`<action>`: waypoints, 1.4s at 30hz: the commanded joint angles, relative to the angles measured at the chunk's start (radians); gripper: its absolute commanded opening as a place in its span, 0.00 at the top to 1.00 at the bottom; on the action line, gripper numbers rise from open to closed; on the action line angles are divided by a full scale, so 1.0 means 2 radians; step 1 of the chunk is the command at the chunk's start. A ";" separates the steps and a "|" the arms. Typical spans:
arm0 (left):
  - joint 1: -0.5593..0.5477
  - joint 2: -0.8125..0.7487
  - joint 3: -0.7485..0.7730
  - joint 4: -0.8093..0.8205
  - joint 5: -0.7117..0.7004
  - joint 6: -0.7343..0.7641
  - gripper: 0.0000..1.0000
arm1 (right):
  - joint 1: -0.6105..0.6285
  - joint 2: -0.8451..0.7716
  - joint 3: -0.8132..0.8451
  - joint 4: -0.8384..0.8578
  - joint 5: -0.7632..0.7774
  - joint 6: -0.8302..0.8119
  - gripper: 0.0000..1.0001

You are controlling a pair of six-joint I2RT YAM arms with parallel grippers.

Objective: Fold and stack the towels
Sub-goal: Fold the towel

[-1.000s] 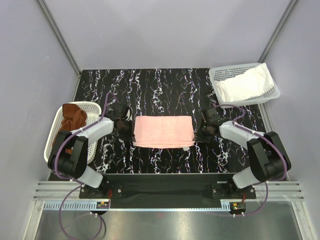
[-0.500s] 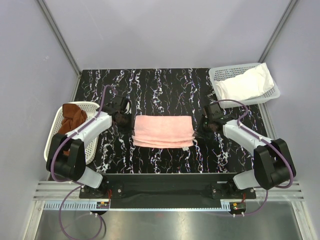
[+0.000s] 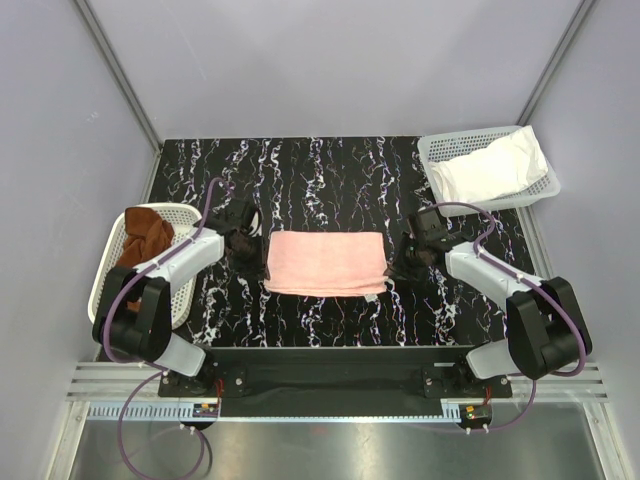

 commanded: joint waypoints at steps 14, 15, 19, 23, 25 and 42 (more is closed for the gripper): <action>-0.001 0.016 -0.021 0.044 -0.005 -0.007 0.73 | 0.004 -0.003 -0.016 0.029 -0.011 0.003 1.00; -0.001 0.017 -0.021 0.045 -0.005 -0.006 0.73 | 0.004 -0.003 -0.015 0.029 -0.013 0.003 1.00; -0.002 0.019 -0.024 0.048 -0.009 -0.007 0.73 | 0.004 -0.004 -0.013 0.026 -0.011 0.002 1.00; -0.002 0.024 -0.025 0.046 -0.016 -0.005 0.74 | 0.004 -0.005 -0.016 0.026 -0.009 0.001 1.00; -0.001 0.022 -0.028 0.048 -0.019 -0.005 0.74 | 0.004 -0.006 -0.018 0.028 -0.009 0.001 1.00; -0.001 0.012 -0.007 0.031 -0.017 -0.008 1.00 | 0.004 -0.016 -0.013 0.014 -0.005 -0.011 1.00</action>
